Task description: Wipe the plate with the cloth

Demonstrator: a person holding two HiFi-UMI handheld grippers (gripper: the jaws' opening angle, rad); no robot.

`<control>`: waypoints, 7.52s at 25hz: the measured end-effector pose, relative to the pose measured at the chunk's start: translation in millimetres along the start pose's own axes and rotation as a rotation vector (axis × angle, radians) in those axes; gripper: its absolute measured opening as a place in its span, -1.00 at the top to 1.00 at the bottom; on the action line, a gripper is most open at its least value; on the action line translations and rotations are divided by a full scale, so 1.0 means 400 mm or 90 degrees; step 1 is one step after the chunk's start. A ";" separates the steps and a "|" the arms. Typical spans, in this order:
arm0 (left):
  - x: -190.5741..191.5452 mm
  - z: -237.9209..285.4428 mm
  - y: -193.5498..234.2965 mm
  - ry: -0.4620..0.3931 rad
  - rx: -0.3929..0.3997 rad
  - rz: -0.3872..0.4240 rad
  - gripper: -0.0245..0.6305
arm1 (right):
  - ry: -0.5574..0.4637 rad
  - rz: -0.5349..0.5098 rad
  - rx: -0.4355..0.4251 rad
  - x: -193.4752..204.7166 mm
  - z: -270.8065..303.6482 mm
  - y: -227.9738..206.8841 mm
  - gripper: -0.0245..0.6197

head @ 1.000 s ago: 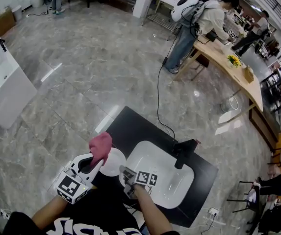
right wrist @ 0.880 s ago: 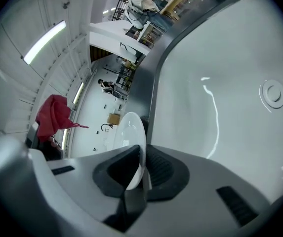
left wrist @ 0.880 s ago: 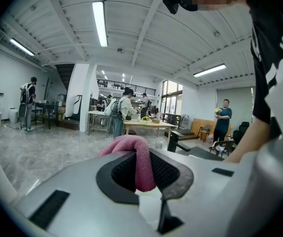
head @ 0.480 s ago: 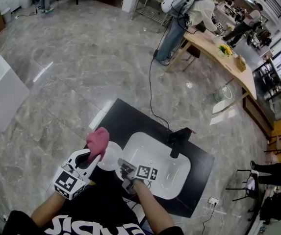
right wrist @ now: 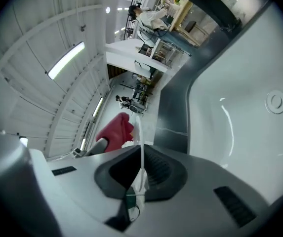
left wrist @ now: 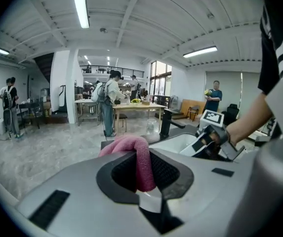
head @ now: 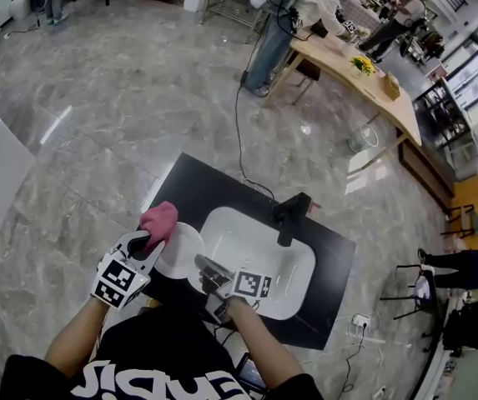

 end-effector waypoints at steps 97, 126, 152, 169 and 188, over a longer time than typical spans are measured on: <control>0.009 0.039 -0.196 0.133 0.196 0.092 0.77 | -0.064 0.016 -0.065 -0.002 -0.011 0.127 0.82; 0.074 0.011 -0.118 0.184 0.161 0.093 0.77 | -0.107 0.044 -0.061 -0.032 -0.071 0.073 0.82; 0.044 -0.046 0.059 0.025 0.037 -0.078 0.77 | -0.046 0.080 0.002 0.021 0.038 -0.084 0.82; 0.065 -0.072 0.071 0.024 0.038 -0.101 0.77 | -0.002 0.149 0.063 0.040 0.103 -0.210 0.82; 0.064 -0.062 0.047 0.027 0.063 -0.103 0.77 | 0.015 0.170 0.089 0.053 0.116 -0.247 0.82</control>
Point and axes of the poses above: the fingertips, and each gripper's own axes: z forward along the fingers, y to its left, x out of its underside, the point moved 2 cm from there along -z, backward along the fingers, and after that the axes turned 1 degree about y, right-handed, at the moved point
